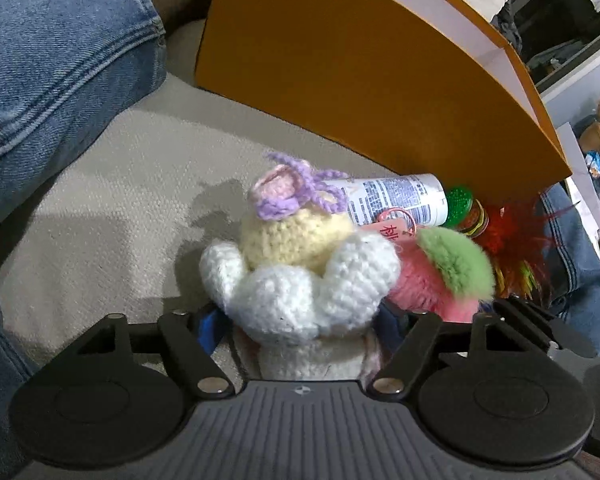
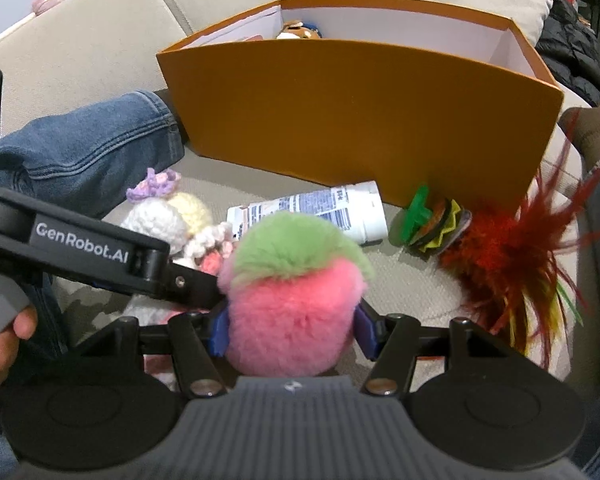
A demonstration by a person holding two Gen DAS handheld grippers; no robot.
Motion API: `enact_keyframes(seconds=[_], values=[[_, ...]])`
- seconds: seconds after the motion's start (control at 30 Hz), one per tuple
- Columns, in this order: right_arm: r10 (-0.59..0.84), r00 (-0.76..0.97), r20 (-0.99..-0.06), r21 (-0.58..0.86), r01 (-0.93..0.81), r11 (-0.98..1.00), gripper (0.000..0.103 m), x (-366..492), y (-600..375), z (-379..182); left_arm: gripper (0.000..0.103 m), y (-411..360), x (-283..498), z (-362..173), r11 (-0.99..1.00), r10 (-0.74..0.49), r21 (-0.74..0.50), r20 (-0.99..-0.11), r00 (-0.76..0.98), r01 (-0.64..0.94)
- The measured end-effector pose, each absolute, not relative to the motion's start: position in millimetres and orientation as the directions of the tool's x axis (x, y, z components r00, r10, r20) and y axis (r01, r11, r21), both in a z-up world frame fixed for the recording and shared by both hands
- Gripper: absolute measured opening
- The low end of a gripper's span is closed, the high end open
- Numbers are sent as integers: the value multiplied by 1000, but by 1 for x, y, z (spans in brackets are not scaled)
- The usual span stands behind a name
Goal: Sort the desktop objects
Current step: 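Lift the crocheted doll and pink pompom and carry them over the shoebox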
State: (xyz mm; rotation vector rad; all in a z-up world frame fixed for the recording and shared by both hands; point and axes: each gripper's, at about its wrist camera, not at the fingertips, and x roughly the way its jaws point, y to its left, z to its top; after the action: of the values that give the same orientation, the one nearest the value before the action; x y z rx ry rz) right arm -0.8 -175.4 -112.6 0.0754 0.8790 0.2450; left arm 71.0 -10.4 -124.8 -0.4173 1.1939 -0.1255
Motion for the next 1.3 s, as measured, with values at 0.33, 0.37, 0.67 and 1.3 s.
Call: enact_keyframes(seconds=[0.33, 0.37, 0.67, 1.3], values=[[196, 653, -732, 74, -210, 975, 48, 6, -158, -123, 74, 3, 66, -123, 899, -344, -420, -855, 388, -128], [197, 658, -727, 69, -216, 974, 47, 4, -158, -123, 74, 3, 65, -122, 899, -345, -420, -854, 389, -126], [244, 713, -657, 95, -242, 966, 46, -17, -163, -98, 72, 10, 51, -97, 878, -398, -471, -812, 427, -78], [346, 824, -448, 150, -313, 938, 46, 26, -193, 14, 72, 6, 99, 16, 871, -454, -474, -683, 571, 126]])
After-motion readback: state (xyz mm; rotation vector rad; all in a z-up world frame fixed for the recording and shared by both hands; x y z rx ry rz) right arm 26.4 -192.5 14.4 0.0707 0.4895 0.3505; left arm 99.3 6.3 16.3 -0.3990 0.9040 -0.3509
